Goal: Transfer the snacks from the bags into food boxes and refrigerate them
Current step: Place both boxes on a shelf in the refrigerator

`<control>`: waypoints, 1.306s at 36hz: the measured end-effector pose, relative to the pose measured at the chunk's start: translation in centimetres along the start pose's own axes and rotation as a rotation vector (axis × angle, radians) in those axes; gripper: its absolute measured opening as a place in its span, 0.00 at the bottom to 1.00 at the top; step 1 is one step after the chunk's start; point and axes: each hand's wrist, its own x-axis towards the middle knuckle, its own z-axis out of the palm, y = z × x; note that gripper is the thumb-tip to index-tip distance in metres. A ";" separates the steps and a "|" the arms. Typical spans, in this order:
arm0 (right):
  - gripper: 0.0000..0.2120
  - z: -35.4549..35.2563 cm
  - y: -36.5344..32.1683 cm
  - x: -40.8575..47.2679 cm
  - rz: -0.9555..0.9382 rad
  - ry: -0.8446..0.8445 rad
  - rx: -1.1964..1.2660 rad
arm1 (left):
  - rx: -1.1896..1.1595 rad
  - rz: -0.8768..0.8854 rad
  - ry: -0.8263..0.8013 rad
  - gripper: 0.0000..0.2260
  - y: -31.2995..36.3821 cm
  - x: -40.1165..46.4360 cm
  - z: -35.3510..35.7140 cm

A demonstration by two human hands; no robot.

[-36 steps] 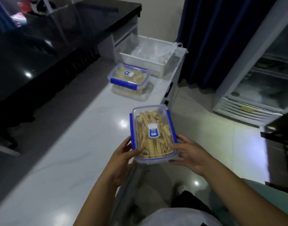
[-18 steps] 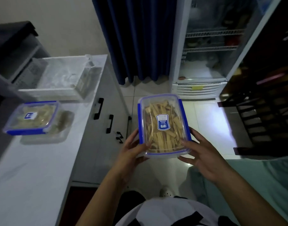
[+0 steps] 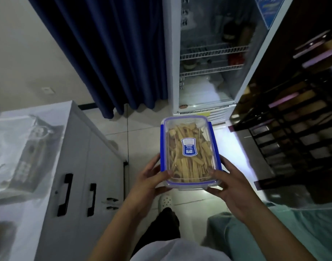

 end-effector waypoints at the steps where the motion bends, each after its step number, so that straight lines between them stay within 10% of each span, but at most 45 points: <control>1: 0.31 0.1 -1.0 1.2 -0.005 0.008 0.001 | 0.002 -0.003 -0.014 0.35 1.0 1.6 0.0; 19: 0.25 -4.7 -17.1 19.9 -0.096 0.143 0.124 | 0.113 -0.048 -0.193 0.31 15.5 26.9 6.3; 27: 0.19 -9.6 -22.5 29.0 0.009 0.091 0.145 | 0.145 -0.068 -0.099 0.27 18.6 35.5 10.4; 36: 0.26 -12.8 -28.2 35.3 0.067 0.014 0.173 | 0.273 0.152 0.419 0.43 26.0 49.7 7.7; 47: 0.28 -11.2 -28.6 36.7 0.033 0.037 0.220 | 0.282 0.371 0.392 0.28 31.2 59.0 4.2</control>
